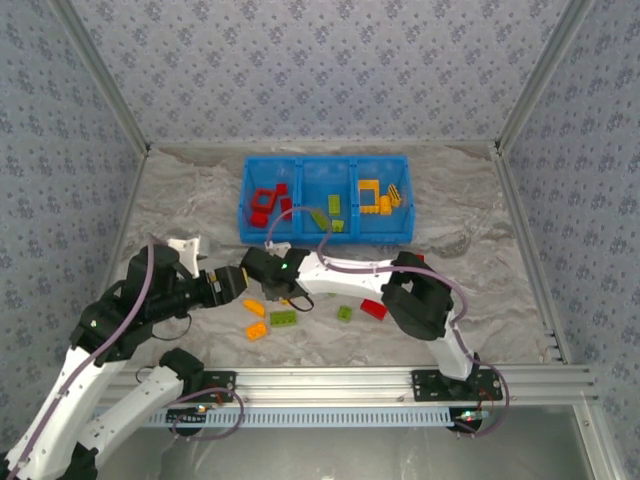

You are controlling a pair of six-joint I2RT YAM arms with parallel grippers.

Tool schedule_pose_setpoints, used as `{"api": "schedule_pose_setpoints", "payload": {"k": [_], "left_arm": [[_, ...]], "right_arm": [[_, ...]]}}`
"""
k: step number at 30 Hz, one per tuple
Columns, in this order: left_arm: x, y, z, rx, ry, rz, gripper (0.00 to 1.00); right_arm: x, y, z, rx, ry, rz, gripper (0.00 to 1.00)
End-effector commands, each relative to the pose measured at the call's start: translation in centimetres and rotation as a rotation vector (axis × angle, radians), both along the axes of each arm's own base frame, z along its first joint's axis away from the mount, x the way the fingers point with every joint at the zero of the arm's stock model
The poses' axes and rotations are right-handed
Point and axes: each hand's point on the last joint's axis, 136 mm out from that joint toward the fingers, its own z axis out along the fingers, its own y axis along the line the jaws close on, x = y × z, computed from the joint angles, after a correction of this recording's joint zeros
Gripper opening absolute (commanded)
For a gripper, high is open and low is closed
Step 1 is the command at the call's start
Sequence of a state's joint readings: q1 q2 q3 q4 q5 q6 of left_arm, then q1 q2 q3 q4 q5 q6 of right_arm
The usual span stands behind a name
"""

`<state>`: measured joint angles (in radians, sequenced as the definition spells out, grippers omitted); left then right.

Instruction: Sort the legos into containers by color

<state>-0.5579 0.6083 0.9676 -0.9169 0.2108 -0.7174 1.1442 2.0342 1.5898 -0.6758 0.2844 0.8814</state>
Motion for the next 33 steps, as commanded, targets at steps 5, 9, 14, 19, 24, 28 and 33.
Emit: {"api": "schedule_pose_setpoints", "payload": {"k": [5,9,14,19,24,28,33], "left_arm": [[1.7,-4.9,0.8,-0.133,-0.012,-0.087,0.66],[1.9,-8.9,1.5,-0.083,-0.070,-0.158,0.67],[2.0,-14.3,2.4,-0.024,-0.165,-0.218,0.67],[2.8,-17.7,2.0,-0.009,-0.202,-0.221,0.66],[3.1,-19.7,2.2,0.004,-0.212,-0.242,0.67],[2.9,-20.6,2.3,0.014,-0.223,-0.252,0.66],[2.8,-20.2,2.2,0.024,-0.224,-0.233,0.67]], "right_arm": [[3.3,-6.9,8.2,-0.013,-0.177,-0.071,0.28],[5.3,-14.0,10.4,-0.024,-0.213,-0.175,0.29],[7.7,-22.3,11.2,-0.078,-0.237,-0.273,0.29],[12.0,-26.1,9.7,-0.122,-0.205,-0.320,0.29],[16.3,-27.9,7.4,-0.218,-0.165,-0.351,0.29],[18.7,-28.5,5.5,-0.299,-0.112,-0.359,0.30],[19.9,-29.1,3.3,-0.371,-0.077,-0.376,0.33]]}}
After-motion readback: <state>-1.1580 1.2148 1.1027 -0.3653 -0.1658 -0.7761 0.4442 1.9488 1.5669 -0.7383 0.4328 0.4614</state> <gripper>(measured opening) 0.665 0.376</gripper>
